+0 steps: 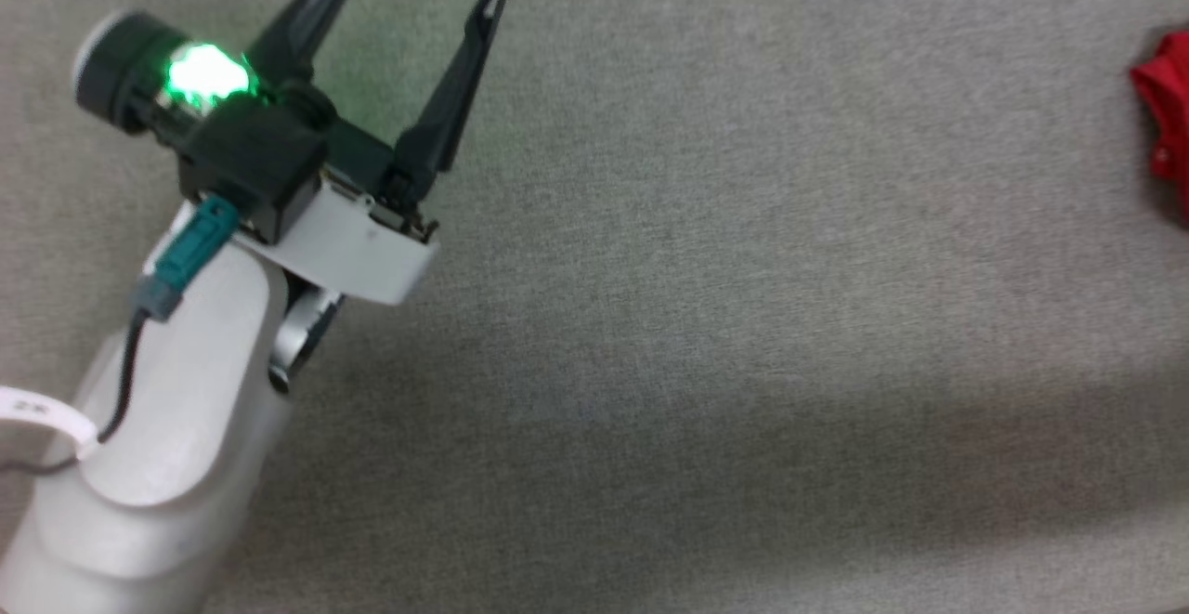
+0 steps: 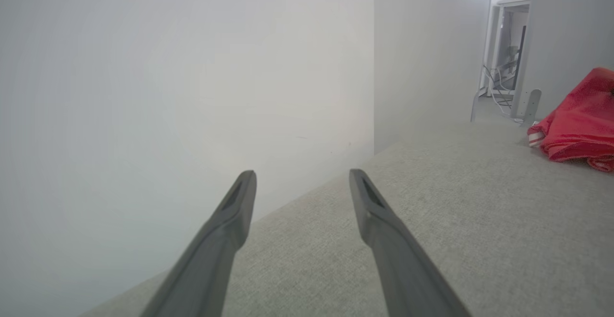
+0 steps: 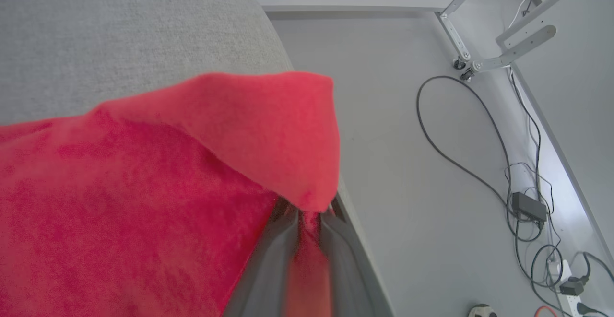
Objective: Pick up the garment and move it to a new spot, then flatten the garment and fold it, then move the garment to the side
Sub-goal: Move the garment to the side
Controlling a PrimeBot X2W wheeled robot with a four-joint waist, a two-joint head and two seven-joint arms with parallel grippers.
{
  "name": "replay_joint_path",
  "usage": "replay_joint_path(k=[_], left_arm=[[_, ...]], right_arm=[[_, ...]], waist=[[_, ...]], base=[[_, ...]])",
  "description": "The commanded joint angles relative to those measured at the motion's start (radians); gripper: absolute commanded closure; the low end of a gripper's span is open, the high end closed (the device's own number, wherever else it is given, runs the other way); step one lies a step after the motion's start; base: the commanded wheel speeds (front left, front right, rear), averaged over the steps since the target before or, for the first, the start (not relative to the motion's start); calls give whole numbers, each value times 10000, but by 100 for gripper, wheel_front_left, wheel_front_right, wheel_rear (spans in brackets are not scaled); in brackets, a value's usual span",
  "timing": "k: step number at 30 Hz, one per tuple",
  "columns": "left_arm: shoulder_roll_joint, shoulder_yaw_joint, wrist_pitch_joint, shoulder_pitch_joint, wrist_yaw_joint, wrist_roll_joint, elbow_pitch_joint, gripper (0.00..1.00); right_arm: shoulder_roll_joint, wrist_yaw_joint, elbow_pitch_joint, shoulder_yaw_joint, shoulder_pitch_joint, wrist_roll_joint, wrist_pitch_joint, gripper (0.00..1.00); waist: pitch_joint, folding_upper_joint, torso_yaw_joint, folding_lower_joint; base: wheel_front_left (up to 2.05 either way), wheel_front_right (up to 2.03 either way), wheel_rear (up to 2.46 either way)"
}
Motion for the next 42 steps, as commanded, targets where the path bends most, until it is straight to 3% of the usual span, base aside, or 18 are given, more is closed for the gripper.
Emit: replay_joint_path(k=[1,8,16,17,18,19,28,37,42], left_arm=[[79,-50,14,-253,17,-11,-48,0],[181,-135,19,-532,52,110,-115,0],[330,-67,20,-397,241,140,-288,0],[341,-44,13,-350,285,147,-305,0],[345,-25,6,-272,336,123,-286,0],[338,-13,-1,-188,362,83,-241,0],[-258,179,-57,1008,643,-381,290,0],[-1155,903,-65,3089,826,-850,1215,0],[-1470,1566,-52,4179,827,-953,1726,0]], right_arm=[[-23,-10,347,161,-443,-200,-255,100],[-102,-10,1545,988,-1324,-1125,-947,100],[303,-10,3010,1174,-2137,-1082,-1881,100],[383,-10,3179,1226,-2163,-991,-1821,73],[440,-10,3260,1323,-2189,-935,-1823,22],[413,-10,3260,1391,-2275,-892,-1989,0],[434,-10,2584,2769,-1757,-562,-3236,0],[1603,-10,840,3985,164,1097,-4403,0],[2330,-11,141,4706,1372,1362,-5072,0]], waist=[[464,0,20,0],[679,0,72,0],[814,0,87,0],[787,0,79,0],[736,0,69,0],[662,0,66,0],[-806,0,434,0],[-2651,0,1326,0],[-3626,0,1819,0]], base=[[0,0,0],[0,0,0],[0,0,0],[0,0,0],[0,0,0],[0,0,0],[0,0,0],[0,0,0],[0,0,0]])
